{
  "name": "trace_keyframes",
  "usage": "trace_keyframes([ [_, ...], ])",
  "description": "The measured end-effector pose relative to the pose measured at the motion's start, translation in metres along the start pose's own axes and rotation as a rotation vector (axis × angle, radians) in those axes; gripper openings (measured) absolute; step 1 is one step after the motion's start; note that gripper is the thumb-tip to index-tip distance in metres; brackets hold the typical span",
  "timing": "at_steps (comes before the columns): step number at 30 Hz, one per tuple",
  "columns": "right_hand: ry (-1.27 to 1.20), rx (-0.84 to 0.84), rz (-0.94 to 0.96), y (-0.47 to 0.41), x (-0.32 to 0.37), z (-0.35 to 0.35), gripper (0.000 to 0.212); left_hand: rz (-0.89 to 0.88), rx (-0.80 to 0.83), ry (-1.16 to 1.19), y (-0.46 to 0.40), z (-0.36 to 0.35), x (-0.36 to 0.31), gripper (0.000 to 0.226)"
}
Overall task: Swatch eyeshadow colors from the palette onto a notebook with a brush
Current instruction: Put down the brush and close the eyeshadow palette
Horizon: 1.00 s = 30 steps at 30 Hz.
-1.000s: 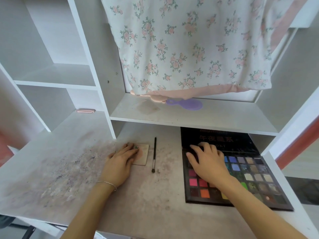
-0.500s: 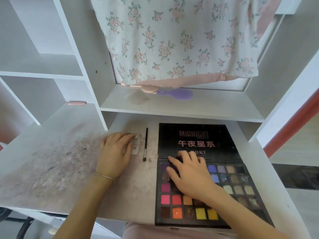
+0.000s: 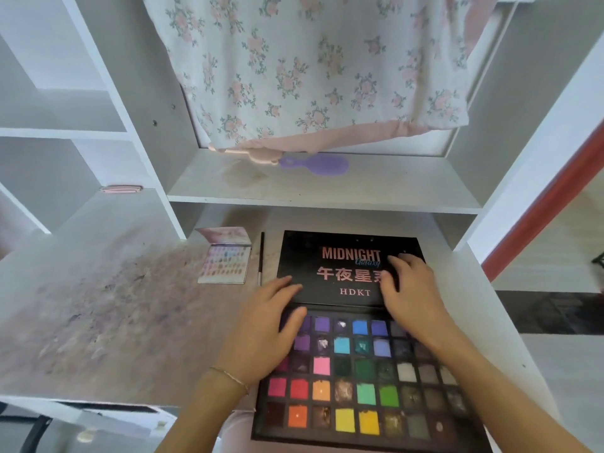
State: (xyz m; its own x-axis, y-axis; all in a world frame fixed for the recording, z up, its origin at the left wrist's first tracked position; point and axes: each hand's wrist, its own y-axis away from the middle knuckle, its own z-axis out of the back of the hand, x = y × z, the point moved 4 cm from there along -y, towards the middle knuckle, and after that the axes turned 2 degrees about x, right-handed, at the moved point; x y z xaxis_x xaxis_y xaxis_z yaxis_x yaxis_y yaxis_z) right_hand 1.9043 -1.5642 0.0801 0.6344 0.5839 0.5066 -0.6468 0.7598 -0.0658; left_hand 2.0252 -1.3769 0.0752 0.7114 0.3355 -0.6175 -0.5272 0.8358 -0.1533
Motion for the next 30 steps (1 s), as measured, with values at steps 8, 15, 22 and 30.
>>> trace_keyframes([
  [8,-0.573,-0.095,-0.306,-0.009,-0.040,0.017,0.037,0.076,0.006,0.007,0.003,-0.016,0.005,0.050],
  [15,-1.003,-0.030,-0.469,-0.011,-0.048,0.029,0.014,0.057,-0.114,0.087,0.005,-0.010,0.006,0.038],
  [22,-0.978,0.038,-0.291,0.004,-0.048,0.023,0.010,0.095,-0.251,0.165,-0.002,0.001,0.008,0.050],
  [30,-0.963,-0.094,-0.085,-0.003,-0.037,0.030,0.013,0.161,-0.299,0.366,-0.038,0.019,0.006,0.062],
])
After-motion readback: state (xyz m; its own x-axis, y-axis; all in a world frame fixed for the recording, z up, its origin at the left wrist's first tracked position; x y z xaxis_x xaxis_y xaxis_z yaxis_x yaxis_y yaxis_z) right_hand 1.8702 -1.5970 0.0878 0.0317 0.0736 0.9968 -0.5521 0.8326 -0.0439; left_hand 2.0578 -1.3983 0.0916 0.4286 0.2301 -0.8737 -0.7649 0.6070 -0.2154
